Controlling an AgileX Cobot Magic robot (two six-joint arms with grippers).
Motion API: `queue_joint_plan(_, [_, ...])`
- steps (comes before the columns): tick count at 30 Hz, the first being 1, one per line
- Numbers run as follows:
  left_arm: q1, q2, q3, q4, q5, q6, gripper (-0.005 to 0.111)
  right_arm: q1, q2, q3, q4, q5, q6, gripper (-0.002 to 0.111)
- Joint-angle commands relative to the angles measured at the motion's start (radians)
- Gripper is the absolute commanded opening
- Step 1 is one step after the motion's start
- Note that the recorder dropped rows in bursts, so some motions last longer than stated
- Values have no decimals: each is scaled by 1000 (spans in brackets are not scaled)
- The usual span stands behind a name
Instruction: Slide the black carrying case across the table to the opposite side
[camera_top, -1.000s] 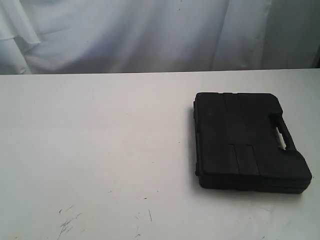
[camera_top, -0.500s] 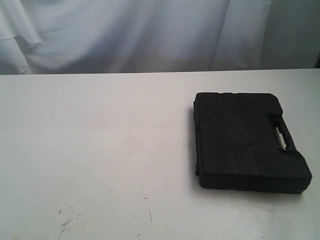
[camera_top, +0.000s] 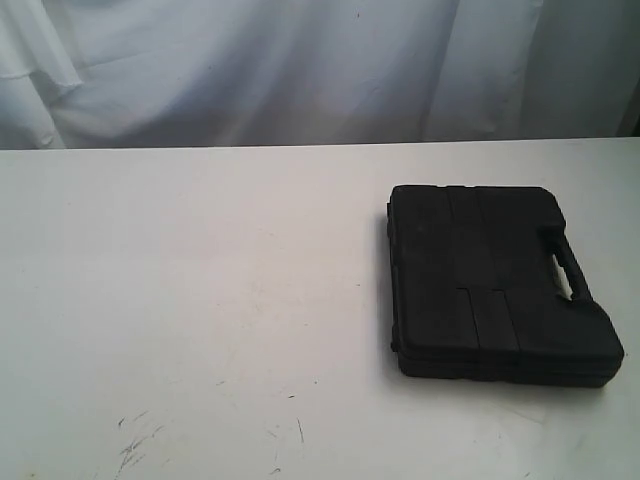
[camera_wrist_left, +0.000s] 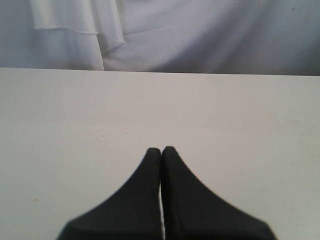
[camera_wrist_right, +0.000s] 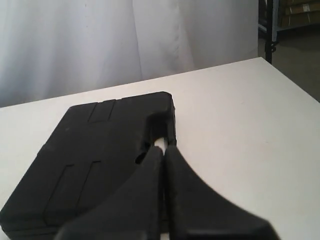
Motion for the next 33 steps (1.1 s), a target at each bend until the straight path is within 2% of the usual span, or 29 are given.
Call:
queue_joint_plan(1, [-4,-5,8,-1,-7,-2,0,2,-6,6,-23,55,-28,0])
queue_joint_plan(5, [-4,-5,8,-1,-7,-2,0,2,-6,6,-26,65,-76,0])
queue_joint_plan(33, [-4,-5,8,-1,-7,-2,0,2,-6,6,-11,66,-67,0])
